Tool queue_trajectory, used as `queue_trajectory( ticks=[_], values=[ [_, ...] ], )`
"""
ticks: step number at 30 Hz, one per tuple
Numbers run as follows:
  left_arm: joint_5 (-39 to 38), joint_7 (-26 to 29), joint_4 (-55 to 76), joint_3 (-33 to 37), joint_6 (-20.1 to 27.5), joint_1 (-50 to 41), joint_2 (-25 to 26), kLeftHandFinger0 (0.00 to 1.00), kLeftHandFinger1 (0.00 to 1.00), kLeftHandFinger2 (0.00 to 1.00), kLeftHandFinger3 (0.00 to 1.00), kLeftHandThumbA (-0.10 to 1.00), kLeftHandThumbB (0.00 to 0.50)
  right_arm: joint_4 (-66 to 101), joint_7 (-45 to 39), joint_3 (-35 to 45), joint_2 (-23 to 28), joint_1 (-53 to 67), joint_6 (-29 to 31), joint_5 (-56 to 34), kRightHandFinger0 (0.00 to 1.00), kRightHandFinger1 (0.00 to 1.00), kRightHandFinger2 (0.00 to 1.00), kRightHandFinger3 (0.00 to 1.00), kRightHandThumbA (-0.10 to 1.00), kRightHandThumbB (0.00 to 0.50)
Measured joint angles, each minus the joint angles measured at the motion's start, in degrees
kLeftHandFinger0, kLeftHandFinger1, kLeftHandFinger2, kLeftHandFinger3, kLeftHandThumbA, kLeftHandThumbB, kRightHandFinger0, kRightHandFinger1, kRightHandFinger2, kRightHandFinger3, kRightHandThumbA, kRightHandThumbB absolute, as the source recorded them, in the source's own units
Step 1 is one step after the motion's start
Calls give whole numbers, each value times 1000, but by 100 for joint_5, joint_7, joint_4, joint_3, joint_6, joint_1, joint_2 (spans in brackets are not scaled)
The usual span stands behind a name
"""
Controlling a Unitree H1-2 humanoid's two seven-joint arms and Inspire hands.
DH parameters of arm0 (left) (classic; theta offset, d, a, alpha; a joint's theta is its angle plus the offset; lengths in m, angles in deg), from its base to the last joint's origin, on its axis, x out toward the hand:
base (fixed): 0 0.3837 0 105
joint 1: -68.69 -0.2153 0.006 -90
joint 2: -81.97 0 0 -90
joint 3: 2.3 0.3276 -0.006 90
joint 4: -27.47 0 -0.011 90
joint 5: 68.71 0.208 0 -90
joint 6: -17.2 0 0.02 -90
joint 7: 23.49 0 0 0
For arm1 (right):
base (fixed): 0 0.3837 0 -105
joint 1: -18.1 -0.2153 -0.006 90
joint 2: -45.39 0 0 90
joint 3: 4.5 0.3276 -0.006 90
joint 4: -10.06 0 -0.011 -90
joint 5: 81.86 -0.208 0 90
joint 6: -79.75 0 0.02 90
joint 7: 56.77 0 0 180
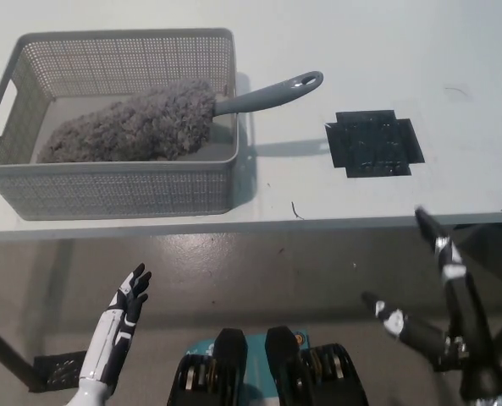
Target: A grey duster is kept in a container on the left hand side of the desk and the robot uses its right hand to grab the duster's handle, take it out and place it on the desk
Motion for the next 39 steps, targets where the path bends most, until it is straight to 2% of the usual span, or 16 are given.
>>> queue_trajectory(
  ticks=[6, 10, 14, 16, 21, 30, 36, 39],
  values=[
    [22, -1, -41, 3, 0, 10, -7, 1000, 1000, 1000, 1000, 1000, 114, 573, -502, -4, 62, -1078, -512, 674, 1000, 1000, 1000, 1000, 714, 500],
    [44, -1, -101, 3, 0, 15, -4, 1000, 1000, 1000, 1000, 1000, 129, 572, -869, -56, 117, -1987, -825, 1165, 1000, 1000, 1000, 1000, 720, 500],
    [51, -2, -133, 6, 0, 56, -4, 1000, 1000, 1000, 1000, 1000, 104, 394, -1176, -174, 176, -2811, -1125, 1584, 1000, 1000, 1000, 1000, 754, 500],
    [53, -2, -144, 9, 0, 78, -4, 1000, 1000, 1000, 1000, 1000, 114, 191, -1344, -279, 210, -3281, -1289, 1828, 1000, 1000, 1000, 1000, 713, 500],
    [62, -4, -156, 37, 7, 109, 2, 1000, 1000, 1000, 1000, 1000, 131, -552, -1720, -640, 259, -4331, -1712, 2374, 1000, 1000, 1000, 1000, 720, 500],
    [86, -18, -160, 175, 158, 278, 63, 1000, 1000, 1000, 1000, 1000, 125, -3466, -2155, -1839, 272, -6041, -2595, 3362, 1000, 1000, 1000, 1000, 691, 500],
    [117, -58, -159, 216, 319, 317, 144, 1000, 1000, 1000, 1000, 1000, 143, -4287, -2541, -2300, 267, -6484, -3109, 3639, 1000, 1000, 1000, 1000, 711, 500],
    [122, -88, -160, 226, 400, 345, 183, 1000, 1000, 1000, 1000, 1000, 131, -4497, -2929, -2443, 273, -6603, -3471, 3662, 1000, 1000, 1000, 1000, 715, 500]
  ],
)
